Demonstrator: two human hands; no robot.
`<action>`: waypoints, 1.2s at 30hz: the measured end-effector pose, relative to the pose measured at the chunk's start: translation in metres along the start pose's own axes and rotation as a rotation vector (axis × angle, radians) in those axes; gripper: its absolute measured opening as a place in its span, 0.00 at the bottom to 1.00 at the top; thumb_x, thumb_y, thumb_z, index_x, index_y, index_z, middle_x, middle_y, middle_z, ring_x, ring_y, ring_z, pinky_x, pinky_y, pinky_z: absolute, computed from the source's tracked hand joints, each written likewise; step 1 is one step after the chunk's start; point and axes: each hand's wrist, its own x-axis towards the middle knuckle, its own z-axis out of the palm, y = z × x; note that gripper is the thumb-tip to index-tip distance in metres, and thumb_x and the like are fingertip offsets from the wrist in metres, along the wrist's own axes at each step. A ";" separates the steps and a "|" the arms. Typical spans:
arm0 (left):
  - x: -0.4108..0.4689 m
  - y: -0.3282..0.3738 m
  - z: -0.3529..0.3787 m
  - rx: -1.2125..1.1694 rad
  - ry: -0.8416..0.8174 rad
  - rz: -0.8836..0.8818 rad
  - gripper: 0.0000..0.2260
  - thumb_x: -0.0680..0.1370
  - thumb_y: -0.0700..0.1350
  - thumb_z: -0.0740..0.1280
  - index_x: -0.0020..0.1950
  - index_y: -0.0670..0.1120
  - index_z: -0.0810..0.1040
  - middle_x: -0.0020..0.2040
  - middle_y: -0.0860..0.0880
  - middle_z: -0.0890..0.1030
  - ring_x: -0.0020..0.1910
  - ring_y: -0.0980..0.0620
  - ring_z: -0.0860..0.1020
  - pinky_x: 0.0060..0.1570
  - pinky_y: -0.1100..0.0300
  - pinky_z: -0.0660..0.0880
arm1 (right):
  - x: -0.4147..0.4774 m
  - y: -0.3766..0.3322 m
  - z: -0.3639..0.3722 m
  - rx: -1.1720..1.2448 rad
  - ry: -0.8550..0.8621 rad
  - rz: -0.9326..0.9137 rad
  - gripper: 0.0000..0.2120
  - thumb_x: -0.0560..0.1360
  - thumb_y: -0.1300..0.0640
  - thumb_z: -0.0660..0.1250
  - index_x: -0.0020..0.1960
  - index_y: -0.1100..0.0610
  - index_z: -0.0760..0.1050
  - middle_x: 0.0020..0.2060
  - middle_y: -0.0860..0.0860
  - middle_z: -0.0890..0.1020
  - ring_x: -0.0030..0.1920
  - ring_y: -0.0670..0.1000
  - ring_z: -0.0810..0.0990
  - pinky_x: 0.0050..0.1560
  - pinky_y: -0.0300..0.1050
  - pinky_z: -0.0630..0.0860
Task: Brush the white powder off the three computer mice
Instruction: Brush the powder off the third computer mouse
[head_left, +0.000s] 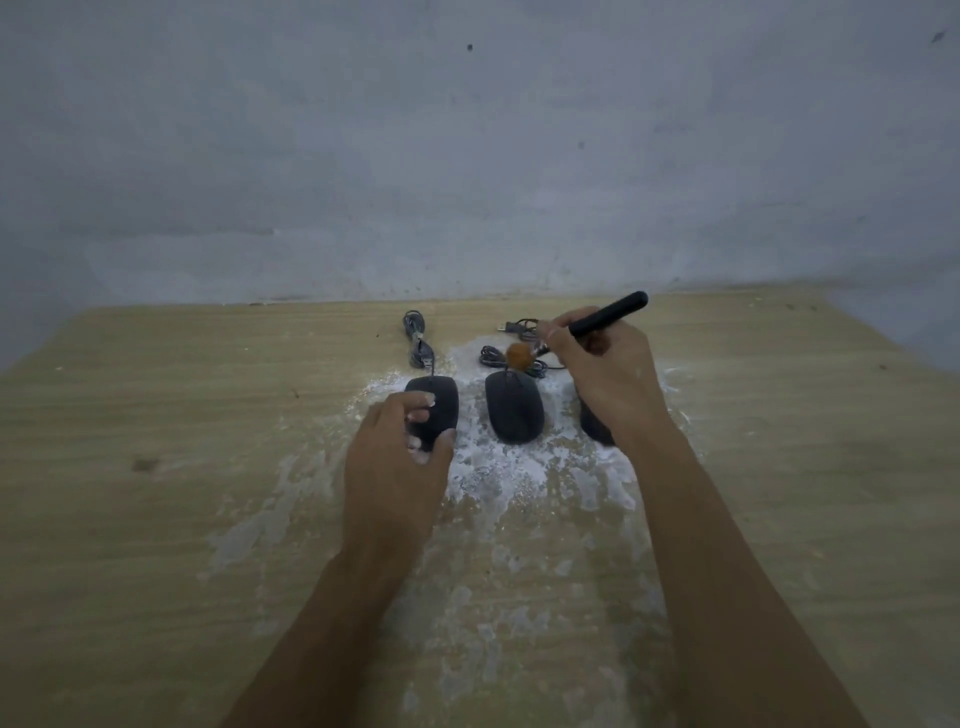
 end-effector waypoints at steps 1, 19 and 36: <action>-0.002 0.004 0.003 0.004 -0.010 0.044 0.14 0.75 0.44 0.74 0.59 0.48 0.78 0.53 0.51 0.80 0.47 0.54 0.79 0.48 0.58 0.78 | -0.005 0.002 -0.006 -0.025 -0.005 0.001 0.04 0.77 0.52 0.75 0.43 0.49 0.83 0.31 0.49 0.84 0.30 0.45 0.77 0.31 0.36 0.73; -0.043 0.058 0.092 0.095 -0.432 0.396 0.06 0.78 0.47 0.67 0.54 0.50 0.79 0.51 0.54 0.79 0.52 0.55 0.75 0.52 0.60 0.72 | -0.042 0.070 -0.118 -0.369 0.447 0.128 0.02 0.78 0.59 0.71 0.50 0.53 0.80 0.39 0.42 0.80 0.40 0.32 0.76 0.37 0.20 0.68; -0.040 0.053 0.095 0.108 -0.400 0.365 0.07 0.78 0.47 0.67 0.55 0.49 0.80 0.52 0.55 0.78 0.52 0.55 0.74 0.54 0.60 0.71 | -0.021 0.081 -0.090 -0.750 0.307 0.210 0.06 0.78 0.53 0.71 0.50 0.55 0.80 0.44 0.53 0.85 0.51 0.57 0.80 0.56 0.58 0.76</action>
